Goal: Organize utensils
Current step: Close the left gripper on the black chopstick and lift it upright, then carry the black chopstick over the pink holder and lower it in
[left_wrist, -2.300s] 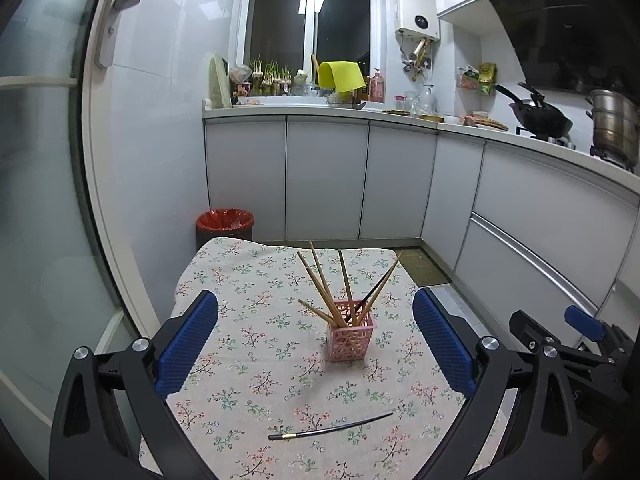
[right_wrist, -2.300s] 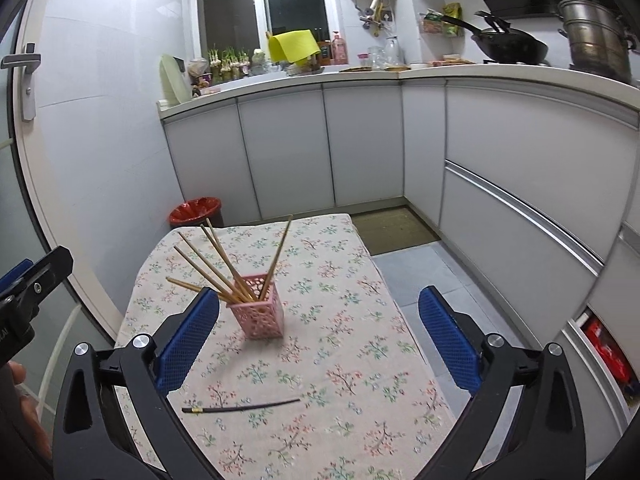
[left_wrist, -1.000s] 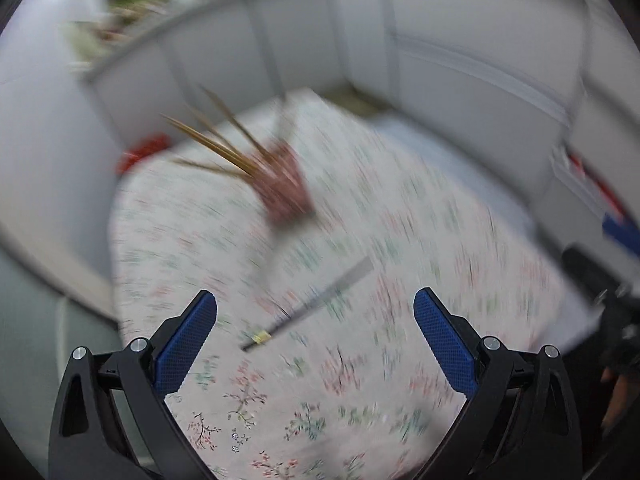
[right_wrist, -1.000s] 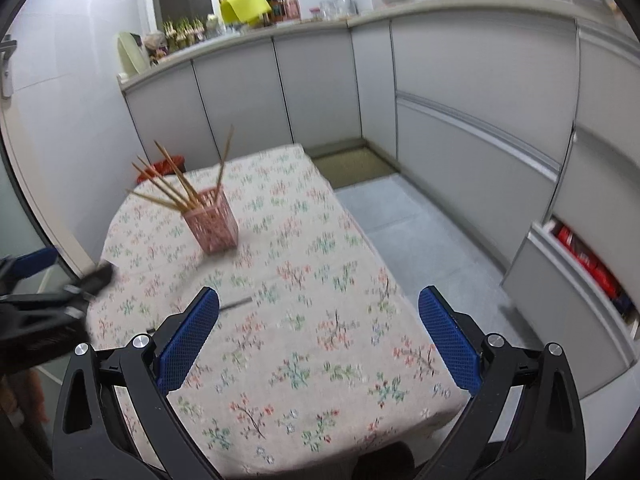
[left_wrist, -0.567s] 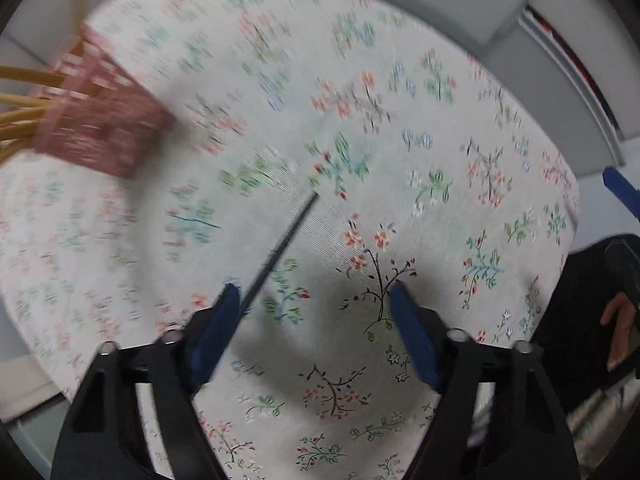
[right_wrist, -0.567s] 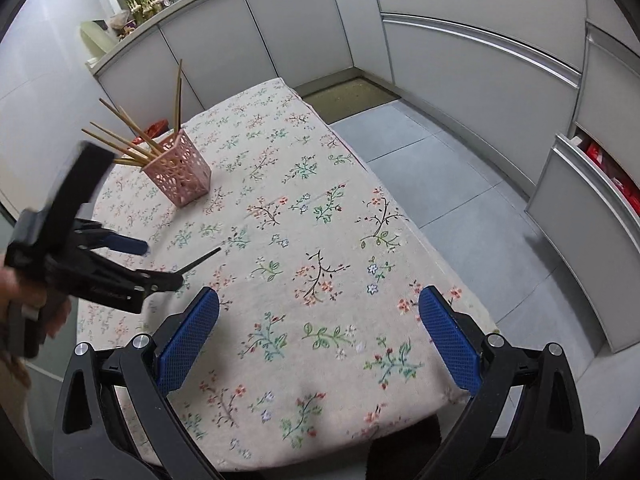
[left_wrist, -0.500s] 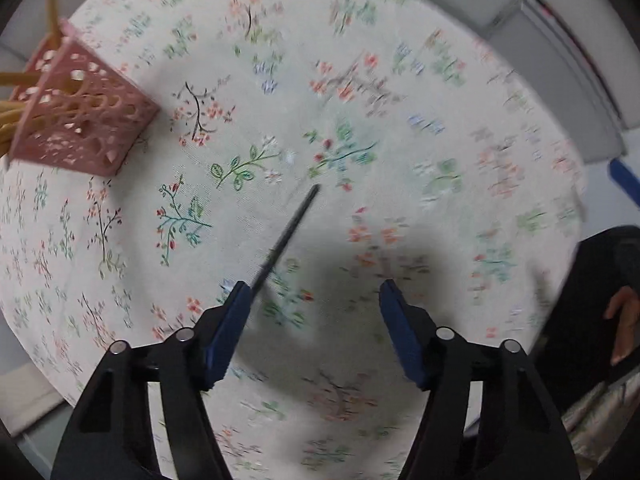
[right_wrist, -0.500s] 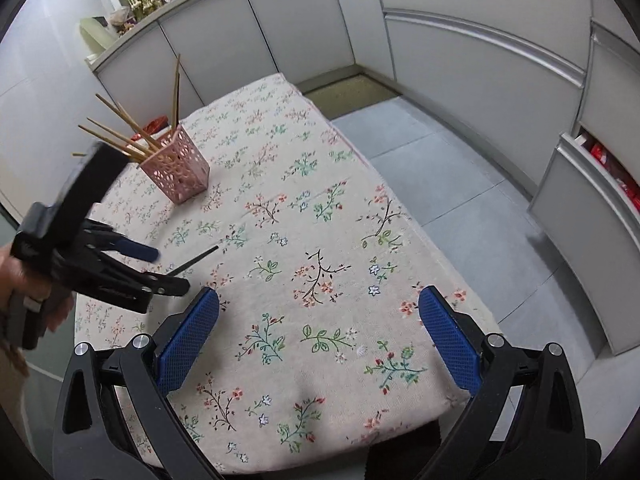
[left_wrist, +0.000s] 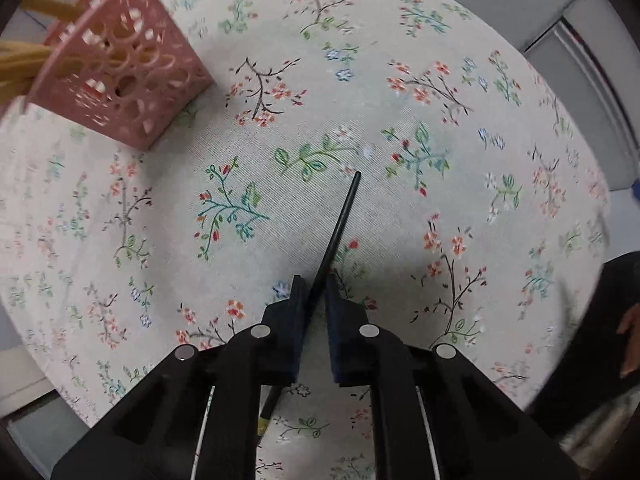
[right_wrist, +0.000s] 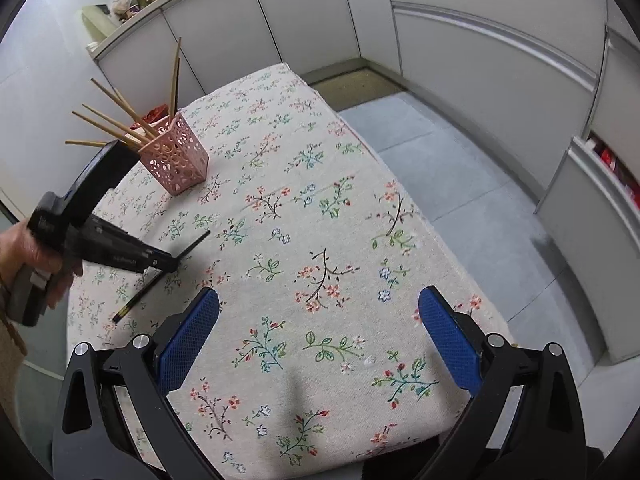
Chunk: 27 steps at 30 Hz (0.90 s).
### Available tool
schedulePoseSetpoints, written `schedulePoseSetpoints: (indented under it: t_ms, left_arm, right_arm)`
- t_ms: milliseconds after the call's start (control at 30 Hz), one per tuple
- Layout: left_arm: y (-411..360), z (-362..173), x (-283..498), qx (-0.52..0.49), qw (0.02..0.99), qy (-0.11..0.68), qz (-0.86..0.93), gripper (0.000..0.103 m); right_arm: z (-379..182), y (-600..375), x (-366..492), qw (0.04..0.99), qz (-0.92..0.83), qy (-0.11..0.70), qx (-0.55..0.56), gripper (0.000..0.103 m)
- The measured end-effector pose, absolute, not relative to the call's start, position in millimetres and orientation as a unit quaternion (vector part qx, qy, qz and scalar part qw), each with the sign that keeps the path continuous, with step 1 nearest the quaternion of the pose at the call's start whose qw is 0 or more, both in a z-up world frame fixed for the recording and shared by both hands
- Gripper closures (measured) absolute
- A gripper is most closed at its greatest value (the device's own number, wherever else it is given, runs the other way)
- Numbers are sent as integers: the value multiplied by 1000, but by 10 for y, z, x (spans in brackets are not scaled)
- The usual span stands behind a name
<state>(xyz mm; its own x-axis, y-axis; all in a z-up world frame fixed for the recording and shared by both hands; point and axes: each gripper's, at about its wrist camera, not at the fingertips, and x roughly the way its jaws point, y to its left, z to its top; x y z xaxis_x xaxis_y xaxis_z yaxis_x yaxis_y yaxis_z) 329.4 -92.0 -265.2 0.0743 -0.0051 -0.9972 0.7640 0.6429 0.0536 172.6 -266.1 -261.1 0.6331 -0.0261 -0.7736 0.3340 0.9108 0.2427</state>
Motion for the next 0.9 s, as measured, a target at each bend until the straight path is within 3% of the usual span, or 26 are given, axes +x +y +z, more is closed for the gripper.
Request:
schedulePoseSetpoints:
  t_ms: [167,467,700,900]
  left_arm:
    - [-758,-2411,3071,247,732,571,-277,97]
    - [44,-917,2464,103,887,371,-254,97]
    - [-427,53,2692,83,936,246,-238,97]
    - [-606,383,3334,80,943,240,-217,97]
  right_arm:
    - [-2626,-2664,1745,879,-104,421,196,7]
    - [-2486,-2588,1718,888,-95,404,196,7]
    - [-2222,-2634,1808,901,-80,365,221,7]
    - [-2482,-2808,1860,882,-92,399,235,7]
